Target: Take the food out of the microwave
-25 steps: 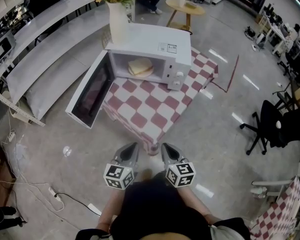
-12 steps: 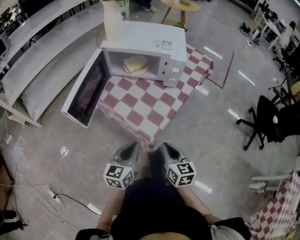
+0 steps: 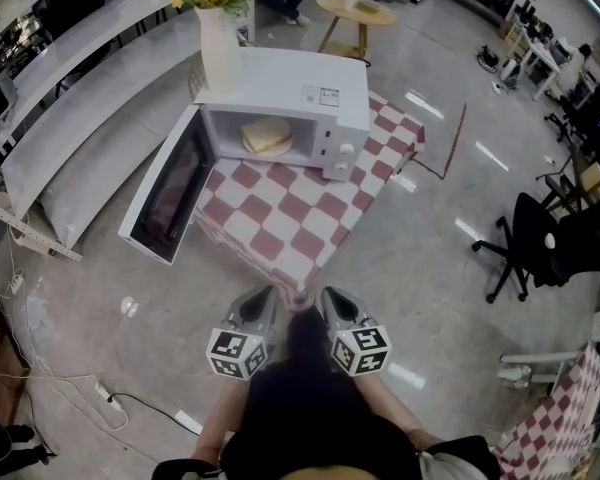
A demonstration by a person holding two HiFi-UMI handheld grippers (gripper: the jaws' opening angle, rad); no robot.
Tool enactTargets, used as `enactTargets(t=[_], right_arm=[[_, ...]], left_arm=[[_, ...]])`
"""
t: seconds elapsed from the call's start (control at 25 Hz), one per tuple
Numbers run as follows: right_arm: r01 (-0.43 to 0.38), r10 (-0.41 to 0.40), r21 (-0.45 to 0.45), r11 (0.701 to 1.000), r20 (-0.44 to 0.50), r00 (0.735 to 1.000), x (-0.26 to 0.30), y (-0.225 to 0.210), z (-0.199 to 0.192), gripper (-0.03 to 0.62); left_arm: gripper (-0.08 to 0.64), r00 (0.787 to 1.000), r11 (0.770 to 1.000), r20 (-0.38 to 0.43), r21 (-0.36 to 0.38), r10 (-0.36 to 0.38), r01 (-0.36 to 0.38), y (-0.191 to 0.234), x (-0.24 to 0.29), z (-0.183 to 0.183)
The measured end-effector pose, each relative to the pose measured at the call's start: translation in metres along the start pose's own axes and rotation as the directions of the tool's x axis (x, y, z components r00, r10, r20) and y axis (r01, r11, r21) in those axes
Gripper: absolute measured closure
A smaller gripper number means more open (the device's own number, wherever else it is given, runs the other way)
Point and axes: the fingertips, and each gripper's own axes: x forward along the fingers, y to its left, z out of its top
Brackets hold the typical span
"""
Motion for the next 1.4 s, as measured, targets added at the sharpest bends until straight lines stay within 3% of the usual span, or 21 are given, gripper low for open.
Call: enactTargets(t=[1.4], right_arm=[[-0.049, 0.048, -0.016, 0.999, -0.038, 0.998, 0.079, -0.053, 0.054, 0.592]], left_arm=[[0.549, 1.000, 1.000, -0.011, -0.013, 0.025, -0.025, 0.033, 0.096, 0.037]])
